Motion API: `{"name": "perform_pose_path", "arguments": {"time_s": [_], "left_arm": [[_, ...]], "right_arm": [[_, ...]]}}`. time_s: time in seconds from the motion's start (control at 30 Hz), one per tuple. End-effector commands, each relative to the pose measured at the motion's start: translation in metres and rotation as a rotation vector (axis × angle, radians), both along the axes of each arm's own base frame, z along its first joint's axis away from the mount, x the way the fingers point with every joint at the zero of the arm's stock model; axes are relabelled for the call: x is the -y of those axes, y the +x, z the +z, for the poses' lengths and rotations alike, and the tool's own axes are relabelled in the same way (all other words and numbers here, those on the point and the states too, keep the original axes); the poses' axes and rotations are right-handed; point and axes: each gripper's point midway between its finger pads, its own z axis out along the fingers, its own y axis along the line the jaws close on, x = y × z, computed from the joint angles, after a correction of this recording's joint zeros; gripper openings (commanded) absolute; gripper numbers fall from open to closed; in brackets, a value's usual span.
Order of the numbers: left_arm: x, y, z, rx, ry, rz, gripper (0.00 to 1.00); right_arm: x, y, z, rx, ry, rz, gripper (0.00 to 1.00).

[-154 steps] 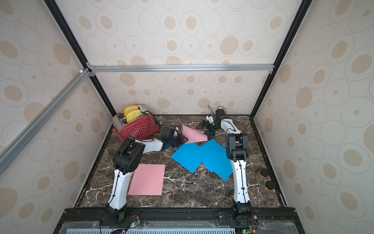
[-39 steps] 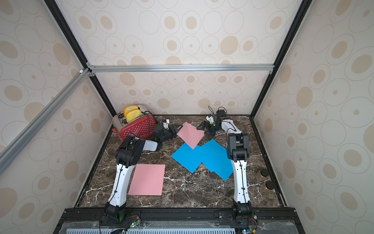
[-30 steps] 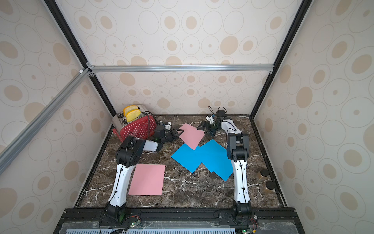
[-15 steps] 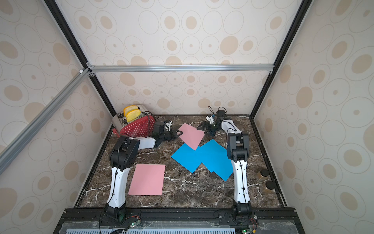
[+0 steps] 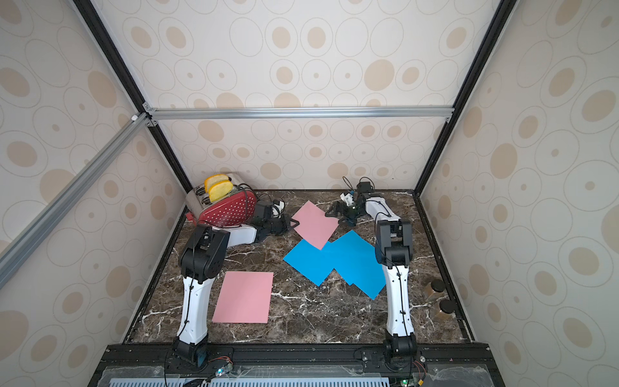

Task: Sort the scattered colored papers by color
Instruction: Pick up the colored paper from the center of the board, then place the colored paper.

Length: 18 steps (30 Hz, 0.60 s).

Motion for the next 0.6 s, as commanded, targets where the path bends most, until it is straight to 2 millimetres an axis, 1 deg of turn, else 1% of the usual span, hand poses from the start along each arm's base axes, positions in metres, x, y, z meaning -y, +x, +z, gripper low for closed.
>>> {"name": "perform_pose_path", "arguments": {"time_s": [0.0, 0.07, 0.13, 0.2, 0.27, 0.33, 0.5, 0.57], "left_arm": [[0.003, 0.009, 0.080, 0.165, -0.007, -0.018, 0.00], [-0.003, 0.003, 0.099, 0.188, 0.006, -0.005, 0.00], [-0.010, -0.007, 0.112, 0.198, 0.024, 0.009, 0.00], [-0.019, -0.022, 0.120, 0.191, 0.046, 0.023, 0.00], [-0.031, -0.043, 0.119, 0.157, 0.069, 0.036, 0.00], [-0.042, -0.068, 0.113, 0.114, 0.105, 0.045, 0.00], [-0.077, -0.138, 0.095, 0.005, 0.189, 0.064, 0.00], [-0.091, -0.164, 0.088, -0.023, 0.220, 0.086, 0.00]], "right_arm": [[0.005, -0.011, 0.039, 0.021, -0.048, 0.015, 0.96], [0.008, -0.014, 0.063, 0.058, -0.060, 0.020, 0.96], [0.010, -0.022, 0.081, 0.084, -0.066, 0.027, 0.96], [0.014, -0.032, 0.093, 0.092, -0.080, 0.027, 0.96], [0.017, -0.046, 0.105, 0.101, -0.088, 0.026, 0.97], [0.019, -0.058, 0.113, 0.109, -0.081, 0.023, 0.97], [0.019, -0.088, 0.120, 0.087, -0.034, 0.015, 0.97], [0.018, -0.099, 0.118, 0.077, -0.020, 0.020, 0.97]]}}
